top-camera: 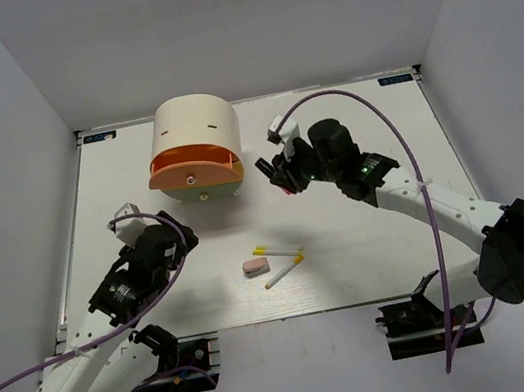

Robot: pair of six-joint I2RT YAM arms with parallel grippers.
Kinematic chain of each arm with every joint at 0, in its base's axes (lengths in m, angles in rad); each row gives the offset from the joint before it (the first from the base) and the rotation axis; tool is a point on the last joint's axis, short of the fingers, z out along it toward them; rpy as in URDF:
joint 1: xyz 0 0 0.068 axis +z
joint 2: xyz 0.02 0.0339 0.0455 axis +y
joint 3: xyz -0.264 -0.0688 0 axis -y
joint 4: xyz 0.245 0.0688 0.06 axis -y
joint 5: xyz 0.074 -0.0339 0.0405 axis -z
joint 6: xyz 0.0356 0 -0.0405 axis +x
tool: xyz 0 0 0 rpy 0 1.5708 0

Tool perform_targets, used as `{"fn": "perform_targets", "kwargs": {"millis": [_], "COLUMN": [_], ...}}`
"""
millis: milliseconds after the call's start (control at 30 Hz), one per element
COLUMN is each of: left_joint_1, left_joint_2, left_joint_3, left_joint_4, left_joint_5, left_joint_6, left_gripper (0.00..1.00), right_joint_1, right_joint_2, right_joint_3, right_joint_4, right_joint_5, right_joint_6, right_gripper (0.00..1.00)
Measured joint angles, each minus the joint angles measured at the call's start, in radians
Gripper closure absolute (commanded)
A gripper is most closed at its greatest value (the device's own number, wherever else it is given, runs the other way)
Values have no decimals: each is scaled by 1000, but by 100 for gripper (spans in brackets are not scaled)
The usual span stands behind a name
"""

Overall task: Sort the stationery into containers
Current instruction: Place the stationery into the container

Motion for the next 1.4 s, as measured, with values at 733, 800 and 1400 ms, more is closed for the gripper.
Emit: {"fn": "perform_targets", "kwargs": {"millis": [733, 800, 1400], "left_joint_1": [0, 0, 0], "left_joint_2": [-53, -45, -40], "left_joint_3": [-56, -57, -66], "left_joint_4": [58, 67, 97], "left_joint_5": [42, 46, 59], "left_joint_6": [-24, -25, -26], "left_gripper": [9, 9, 9], "right_joint_1": [15, 23, 40], "right_joint_2": [381, 411, 583], "right_joint_3": [540, 548, 623], "right_joint_4": [332, 366, 416], "right_joint_5": [-383, -417, -537], "right_joint_6": [-89, -82, -50], "right_gripper": [100, 100, 51]}}
